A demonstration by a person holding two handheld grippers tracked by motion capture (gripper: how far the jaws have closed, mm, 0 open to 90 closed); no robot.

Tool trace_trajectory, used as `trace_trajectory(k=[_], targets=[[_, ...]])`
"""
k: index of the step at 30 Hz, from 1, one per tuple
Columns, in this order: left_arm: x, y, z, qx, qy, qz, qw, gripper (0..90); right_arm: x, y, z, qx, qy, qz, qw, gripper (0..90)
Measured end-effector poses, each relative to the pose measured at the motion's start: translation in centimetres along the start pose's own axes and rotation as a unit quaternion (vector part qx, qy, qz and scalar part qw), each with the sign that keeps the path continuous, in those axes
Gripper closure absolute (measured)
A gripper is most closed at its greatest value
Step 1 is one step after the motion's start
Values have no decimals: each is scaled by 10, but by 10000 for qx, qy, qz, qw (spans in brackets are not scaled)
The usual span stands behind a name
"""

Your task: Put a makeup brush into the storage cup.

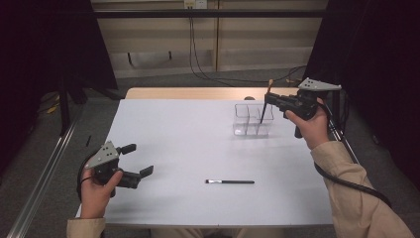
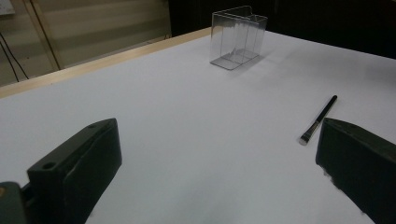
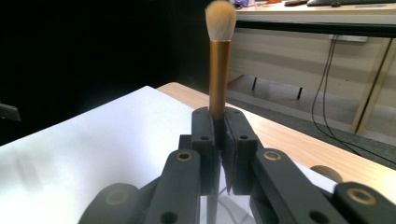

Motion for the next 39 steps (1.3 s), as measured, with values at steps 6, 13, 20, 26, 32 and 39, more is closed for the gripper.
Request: trace_trajectory(k=[6, 13, 20, 26, 32, 39], targets=[[0, 1, -2, 16, -2, 23, 10000, 3, -3, 10, 1, 167, -20, 40, 9999, 843], [0, 0, -3, 28, 5, 8, 10000, 3, -7, 20, 3, 319, 45, 2, 9995, 843], [0, 0, -3, 26, 21, 20, 10000, 3, -7, 22, -3, 377, 41, 12, 9993, 843], [0, 0, -3, 40, -10, 5, 10000, 3, -7, 22, -11, 430, -14, 62, 9991, 843], [1, 0, -3, 39, -23, 1, 10000, 3, -9, 25, -16, 498, 26, 66, 9987, 843], [1, 0, -3, 29, -14, 13, 10000, 3, -8, 29, -18, 587, 4, 74, 9982, 842]])
Point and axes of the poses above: each handheld gripper's, and its own axes: z roughly backward along the jaws, x roughly out of its underside, y roughly to its right, the point moved 6 cm from there along -z, roughly forward along the jaws, and after that the axes turned 13 degrees about -z, right-handed, at the moved point
